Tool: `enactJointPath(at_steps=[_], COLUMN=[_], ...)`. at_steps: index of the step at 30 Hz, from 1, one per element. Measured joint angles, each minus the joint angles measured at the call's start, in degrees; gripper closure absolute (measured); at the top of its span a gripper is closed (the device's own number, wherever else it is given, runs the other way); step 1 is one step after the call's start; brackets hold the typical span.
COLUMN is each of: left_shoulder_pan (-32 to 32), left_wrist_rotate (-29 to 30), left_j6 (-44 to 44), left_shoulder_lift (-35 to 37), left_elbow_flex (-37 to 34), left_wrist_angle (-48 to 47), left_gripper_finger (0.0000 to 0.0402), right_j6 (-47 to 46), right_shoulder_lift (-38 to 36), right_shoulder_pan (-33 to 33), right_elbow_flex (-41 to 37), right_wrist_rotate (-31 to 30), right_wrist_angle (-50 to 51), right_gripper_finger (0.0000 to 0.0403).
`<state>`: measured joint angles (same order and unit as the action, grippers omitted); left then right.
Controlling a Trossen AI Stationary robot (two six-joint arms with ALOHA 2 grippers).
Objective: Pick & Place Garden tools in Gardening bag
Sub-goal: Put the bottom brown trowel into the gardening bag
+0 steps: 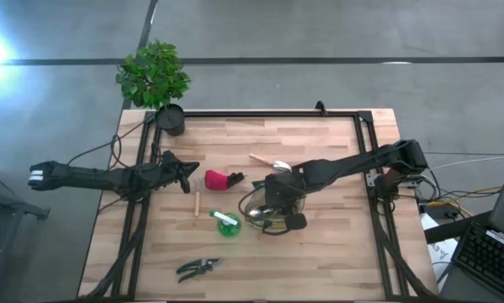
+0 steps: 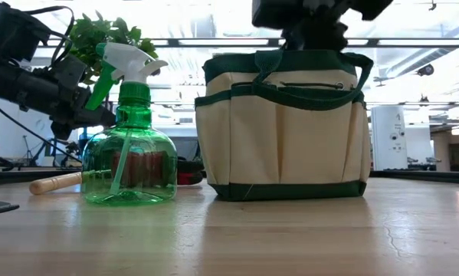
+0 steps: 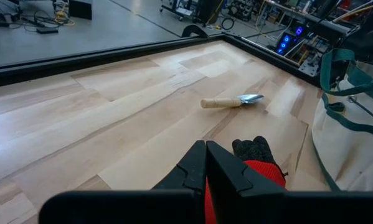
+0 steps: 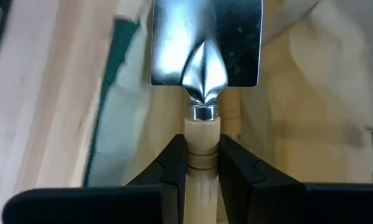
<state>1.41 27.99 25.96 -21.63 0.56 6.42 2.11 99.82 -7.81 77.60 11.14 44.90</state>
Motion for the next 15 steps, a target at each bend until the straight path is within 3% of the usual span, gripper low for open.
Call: enactJointPath(at_steps=[15], left_shoulder_pan=[0.00], left_wrist_rotate=[-0.02], left_j6=[0.35], left_shoulder_lift=[0.00], left_elbow_flex=[0.00], left_wrist_angle=[-0.04], left_gripper_finger=[0.0387], right_j6=[0.02], right_shoulder_lift=[7.11], right_shoulder_pan=[2.63], right_elbow_flex=[0.02], right_wrist_rotate=[-0.15], right_wrist_angle=[1.58], right_gripper_finger=[0.0352])
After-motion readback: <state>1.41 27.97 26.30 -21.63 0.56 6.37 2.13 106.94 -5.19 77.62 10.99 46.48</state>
